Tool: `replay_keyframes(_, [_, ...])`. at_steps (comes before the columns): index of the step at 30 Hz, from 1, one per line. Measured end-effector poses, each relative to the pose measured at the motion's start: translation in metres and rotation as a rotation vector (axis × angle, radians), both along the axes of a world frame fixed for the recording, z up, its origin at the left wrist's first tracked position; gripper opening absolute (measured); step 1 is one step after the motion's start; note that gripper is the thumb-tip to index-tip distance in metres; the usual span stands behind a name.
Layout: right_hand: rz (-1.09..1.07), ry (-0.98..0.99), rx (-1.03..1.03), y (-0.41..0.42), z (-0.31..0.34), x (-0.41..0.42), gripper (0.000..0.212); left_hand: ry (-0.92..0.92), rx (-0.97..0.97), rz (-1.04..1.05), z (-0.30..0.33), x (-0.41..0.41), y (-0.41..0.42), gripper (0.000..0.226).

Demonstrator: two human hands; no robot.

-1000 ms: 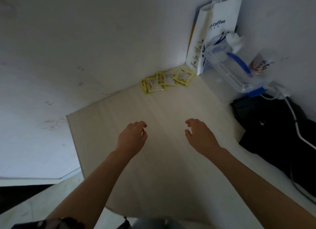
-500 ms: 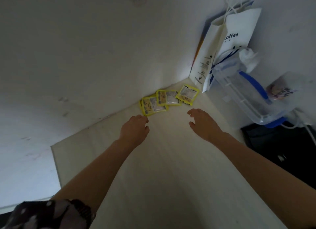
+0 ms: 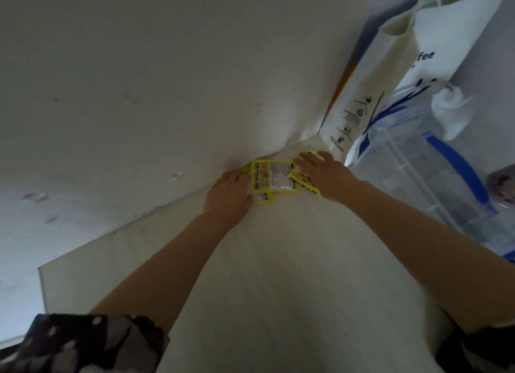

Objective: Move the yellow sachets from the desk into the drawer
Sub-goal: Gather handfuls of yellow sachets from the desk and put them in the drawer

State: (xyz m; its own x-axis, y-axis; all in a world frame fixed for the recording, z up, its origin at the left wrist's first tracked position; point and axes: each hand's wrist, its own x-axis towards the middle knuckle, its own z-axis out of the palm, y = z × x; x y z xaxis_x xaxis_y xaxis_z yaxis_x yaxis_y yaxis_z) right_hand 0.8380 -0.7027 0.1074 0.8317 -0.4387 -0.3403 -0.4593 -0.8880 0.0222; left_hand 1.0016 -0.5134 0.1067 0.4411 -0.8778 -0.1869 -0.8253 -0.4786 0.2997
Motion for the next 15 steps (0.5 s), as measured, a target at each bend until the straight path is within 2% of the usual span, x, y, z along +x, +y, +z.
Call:
replay_keyframes(5, [0.058,0.063,-0.012,-0.012,-0.01,0.0,0.078,-0.008,0.024,-0.021,-0.012,0.002,-0.009,0.058])
replay_keyframes(11, [-0.035,0.038,0.06,-0.007,-0.005,-0.006,0.073,-0.067,0.046,-0.066,-0.019,0.001,0.001,0.051])
replay_keyframes(15, [-0.04,0.017,0.024,-0.001,-0.006,-0.013,0.066,-0.077,0.022,-0.082,-0.019,-0.004,0.014,0.05])
